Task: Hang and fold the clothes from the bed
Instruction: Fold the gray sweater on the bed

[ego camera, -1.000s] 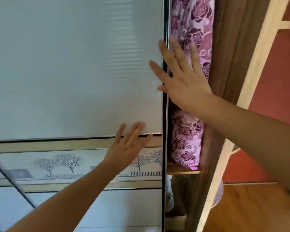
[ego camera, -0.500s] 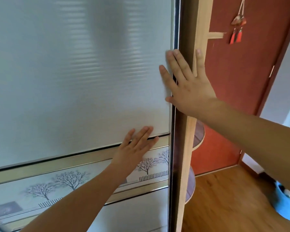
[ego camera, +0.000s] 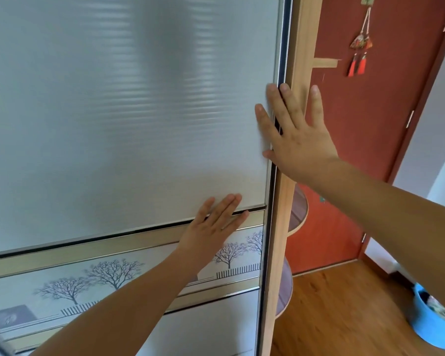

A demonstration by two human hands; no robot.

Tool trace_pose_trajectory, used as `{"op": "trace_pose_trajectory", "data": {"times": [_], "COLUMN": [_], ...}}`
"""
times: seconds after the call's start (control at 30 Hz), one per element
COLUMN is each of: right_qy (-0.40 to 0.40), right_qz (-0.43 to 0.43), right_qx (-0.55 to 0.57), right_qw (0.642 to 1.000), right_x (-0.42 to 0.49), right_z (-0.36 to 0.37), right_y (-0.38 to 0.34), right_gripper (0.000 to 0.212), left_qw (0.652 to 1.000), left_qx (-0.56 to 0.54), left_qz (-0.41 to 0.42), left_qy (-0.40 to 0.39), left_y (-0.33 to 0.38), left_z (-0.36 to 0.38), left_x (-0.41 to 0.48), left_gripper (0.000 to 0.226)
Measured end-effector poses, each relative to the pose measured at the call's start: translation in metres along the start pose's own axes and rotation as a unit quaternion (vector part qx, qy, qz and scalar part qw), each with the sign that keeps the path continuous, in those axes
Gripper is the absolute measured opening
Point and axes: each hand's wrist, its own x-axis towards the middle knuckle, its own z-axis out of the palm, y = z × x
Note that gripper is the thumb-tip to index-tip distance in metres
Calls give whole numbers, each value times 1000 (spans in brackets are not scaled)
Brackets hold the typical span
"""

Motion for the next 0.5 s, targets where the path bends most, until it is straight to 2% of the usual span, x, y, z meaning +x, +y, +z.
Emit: {"op": "trace_pose_trajectory", "data": {"times": [0.1,0.17,0.23,0.3,0.33,0.4,0.47,0.5], "right_qy": [-7,13,51,84,56,-111,-270,-314], "right_qz": [18,36,38,22,8,-20,-76,-107], "right_qx": [34,94,175,248,305,405,405,395], "right_qw": [999,995,983,965,951,907,870,857], "right_x": [0,-3,-15,-31,-38,-47,-51,-52], "right_z": [-5,-10,-19,-31,-39,-53,-58,-59], "right_y": [-5,-12,-27,-48,-59,-83,-109,-124], "right_gripper": [87,77,61,46,40,40,46,48], "left_qw": [998,985,952,924,913,886,845,823], "left_qx": [-47,-166,-302,-361,-367,-355,-345,-346], "left_qz": [20,31,-17,-104,-148,-228,-284,-308], "left_qy": [-31,-43,-47,-73,-101,-192,-293,-328], "left_y": [-4,-8,-17,-31,-40,-57,-74,-81], "left_z": [-10,-22,-44,-68,-77,-90,-98,-101], "left_x": [1,-5,-22,-50,-67,-106,-147,-167], "left_gripper": [106,85,62,49,46,43,43,43]}}
